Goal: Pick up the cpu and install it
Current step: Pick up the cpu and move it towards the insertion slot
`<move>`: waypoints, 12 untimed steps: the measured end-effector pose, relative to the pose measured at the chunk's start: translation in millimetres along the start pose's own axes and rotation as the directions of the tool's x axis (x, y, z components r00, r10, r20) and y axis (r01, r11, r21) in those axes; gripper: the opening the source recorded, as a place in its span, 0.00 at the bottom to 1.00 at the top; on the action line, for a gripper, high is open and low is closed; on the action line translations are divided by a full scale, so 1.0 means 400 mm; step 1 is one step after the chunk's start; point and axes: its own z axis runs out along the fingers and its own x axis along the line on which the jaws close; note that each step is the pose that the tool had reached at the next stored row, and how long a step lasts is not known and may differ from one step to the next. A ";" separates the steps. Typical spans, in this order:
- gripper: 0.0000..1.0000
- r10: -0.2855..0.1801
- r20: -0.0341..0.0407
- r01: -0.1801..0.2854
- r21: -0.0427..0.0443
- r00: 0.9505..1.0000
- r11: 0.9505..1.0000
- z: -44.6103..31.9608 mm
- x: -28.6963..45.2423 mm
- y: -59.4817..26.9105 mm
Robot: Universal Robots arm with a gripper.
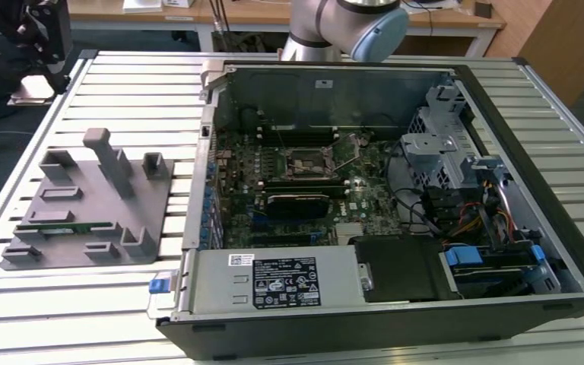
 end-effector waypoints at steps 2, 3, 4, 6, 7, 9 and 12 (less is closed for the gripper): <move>0.53 0.000 0.000 0.000 0.000 1.000 1.000 0.000 -0.006 0.000; 0.53 0.000 0.000 0.000 0.000 1.000 1.000 0.000 -0.010 0.000; 0.53 0.000 0.000 0.000 0.000 1.000 1.000 0.000 -0.013 0.000; 0.53 0.000 0.000 0.000 0.000 1.000 1.000 0.000 -0.020 0.000; 0.53 0.000 0.000 0.000 0.000 1.000 1.000 0.000 -0.023 0.000; 0.53 0.000 0.000 0.000 0.000 1.000 1.000 0.000 -0.029 0.000; 0.53 0.000 0.000 0.000 0.000 1.000 1.000 0.000 -0.039 0.000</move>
